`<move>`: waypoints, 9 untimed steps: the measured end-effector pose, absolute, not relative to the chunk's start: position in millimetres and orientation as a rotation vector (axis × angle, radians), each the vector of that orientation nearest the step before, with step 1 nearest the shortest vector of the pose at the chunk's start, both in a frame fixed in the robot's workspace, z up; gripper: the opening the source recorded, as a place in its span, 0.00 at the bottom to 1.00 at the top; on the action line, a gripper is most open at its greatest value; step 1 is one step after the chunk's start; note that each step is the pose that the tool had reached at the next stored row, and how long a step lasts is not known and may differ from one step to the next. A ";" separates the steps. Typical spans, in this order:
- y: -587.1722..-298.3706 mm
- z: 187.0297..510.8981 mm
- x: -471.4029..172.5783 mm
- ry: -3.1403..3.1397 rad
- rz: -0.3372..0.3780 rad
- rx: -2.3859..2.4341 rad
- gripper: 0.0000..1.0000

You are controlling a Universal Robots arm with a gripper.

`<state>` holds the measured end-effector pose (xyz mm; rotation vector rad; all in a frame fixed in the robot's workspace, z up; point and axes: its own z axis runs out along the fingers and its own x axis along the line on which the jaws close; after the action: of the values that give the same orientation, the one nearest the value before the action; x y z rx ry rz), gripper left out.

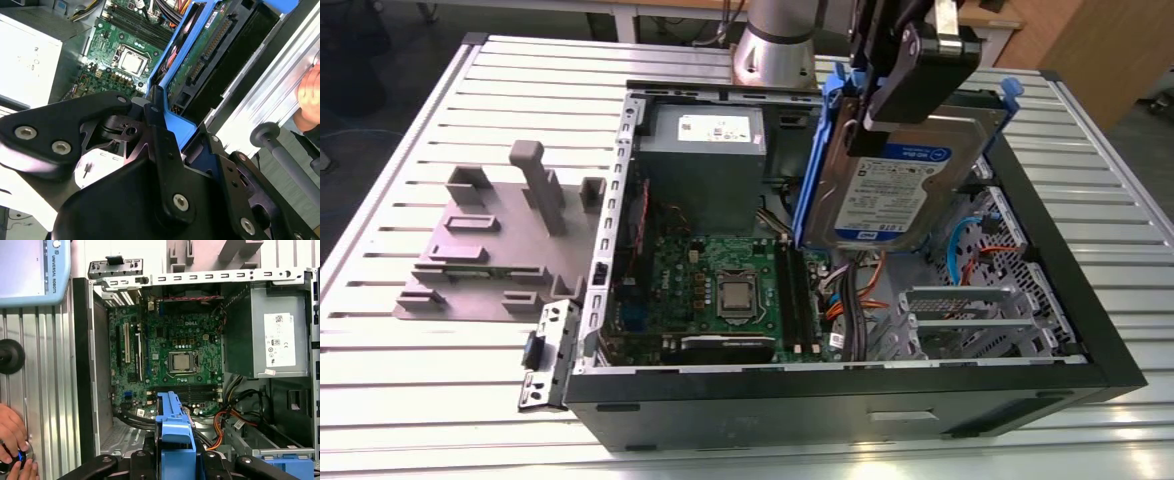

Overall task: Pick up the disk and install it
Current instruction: 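Insert the disk into the insertion slot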

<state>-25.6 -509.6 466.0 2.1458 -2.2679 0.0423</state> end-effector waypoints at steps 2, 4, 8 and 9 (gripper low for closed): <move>-509.8 465.9 -24.3 -2.268 0.042 2.146 0.36; -509.9 465.4 -21.0 -2.268 0.042 2.146 0.36; -510.9 464.4 -16.0 -2.268 0.042 2.146 0.36; -511.3 464.3 -15.6 -2.268 0.042 2.146 0.36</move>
<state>-15.6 -511.3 464.3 2.1459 -2.2677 0.0424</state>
